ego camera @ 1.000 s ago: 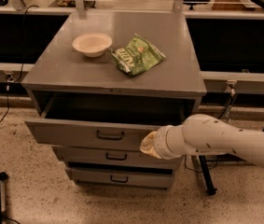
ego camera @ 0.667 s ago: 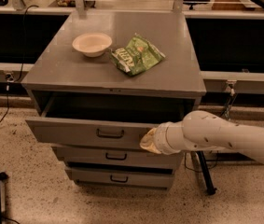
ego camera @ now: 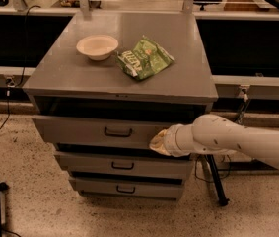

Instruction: Close top drawer

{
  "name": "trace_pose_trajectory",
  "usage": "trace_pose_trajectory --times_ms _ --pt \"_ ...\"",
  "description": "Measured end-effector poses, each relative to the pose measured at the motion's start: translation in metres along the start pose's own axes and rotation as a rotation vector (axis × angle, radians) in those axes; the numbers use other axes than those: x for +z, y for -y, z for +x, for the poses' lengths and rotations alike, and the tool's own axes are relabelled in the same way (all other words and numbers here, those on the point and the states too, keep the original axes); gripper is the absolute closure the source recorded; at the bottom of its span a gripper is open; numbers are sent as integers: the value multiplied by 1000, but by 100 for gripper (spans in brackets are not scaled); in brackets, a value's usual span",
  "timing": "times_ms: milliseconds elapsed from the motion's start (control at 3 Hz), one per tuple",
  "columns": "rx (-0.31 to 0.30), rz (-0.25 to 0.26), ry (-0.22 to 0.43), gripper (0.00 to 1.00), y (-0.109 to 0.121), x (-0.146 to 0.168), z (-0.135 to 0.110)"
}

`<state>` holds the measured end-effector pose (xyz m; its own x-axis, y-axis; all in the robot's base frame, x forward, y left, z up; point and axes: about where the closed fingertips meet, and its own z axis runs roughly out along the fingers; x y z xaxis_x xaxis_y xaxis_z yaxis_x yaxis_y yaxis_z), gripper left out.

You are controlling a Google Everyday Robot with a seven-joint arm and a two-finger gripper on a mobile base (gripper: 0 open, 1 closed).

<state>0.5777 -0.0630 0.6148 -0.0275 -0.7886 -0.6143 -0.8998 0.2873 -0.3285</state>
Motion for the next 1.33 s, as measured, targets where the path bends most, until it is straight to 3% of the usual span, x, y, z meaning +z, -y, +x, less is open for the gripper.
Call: trace_pose_trajectory --times_ms 1333 --pt "-4 48 -25 100 21 4 2"
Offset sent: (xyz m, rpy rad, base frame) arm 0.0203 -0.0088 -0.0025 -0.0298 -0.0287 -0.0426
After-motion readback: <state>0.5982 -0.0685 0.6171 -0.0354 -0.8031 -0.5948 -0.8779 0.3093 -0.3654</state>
